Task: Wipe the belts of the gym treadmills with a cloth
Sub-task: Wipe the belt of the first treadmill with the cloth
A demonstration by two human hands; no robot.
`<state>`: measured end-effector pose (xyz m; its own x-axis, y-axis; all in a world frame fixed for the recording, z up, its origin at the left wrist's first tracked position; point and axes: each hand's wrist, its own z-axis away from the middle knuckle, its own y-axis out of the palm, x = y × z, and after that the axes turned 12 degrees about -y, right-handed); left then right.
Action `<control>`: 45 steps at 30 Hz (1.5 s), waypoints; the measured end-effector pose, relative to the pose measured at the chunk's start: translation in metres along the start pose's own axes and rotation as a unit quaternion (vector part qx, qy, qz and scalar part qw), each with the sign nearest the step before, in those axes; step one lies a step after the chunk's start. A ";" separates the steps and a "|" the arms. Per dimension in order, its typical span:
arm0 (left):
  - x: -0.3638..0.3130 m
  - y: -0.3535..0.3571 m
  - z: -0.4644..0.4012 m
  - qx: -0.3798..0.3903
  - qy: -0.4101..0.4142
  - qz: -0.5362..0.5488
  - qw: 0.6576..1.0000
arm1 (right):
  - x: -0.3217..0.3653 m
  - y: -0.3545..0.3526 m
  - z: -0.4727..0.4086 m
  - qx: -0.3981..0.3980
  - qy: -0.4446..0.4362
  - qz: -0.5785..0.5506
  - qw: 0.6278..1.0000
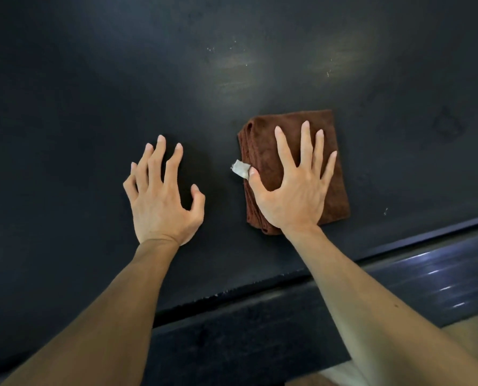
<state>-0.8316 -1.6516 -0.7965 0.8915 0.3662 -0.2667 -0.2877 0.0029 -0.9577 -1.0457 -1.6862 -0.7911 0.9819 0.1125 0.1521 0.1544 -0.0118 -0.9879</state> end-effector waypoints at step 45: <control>0.000 0.000 -0.001 0.024 -0.008 -0.034 0.999 | -0.001 0.001 -0.004 0.026 -0.031 0.013 0.999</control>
<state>-0.8316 -1.6525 -0.7961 0.9044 0.3777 -0.1985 -0.2430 0.0737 -0.9672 -1.0456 -1.6906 -0.7923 0.9766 0.1743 0.1262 0.1216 0.0369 -0.9919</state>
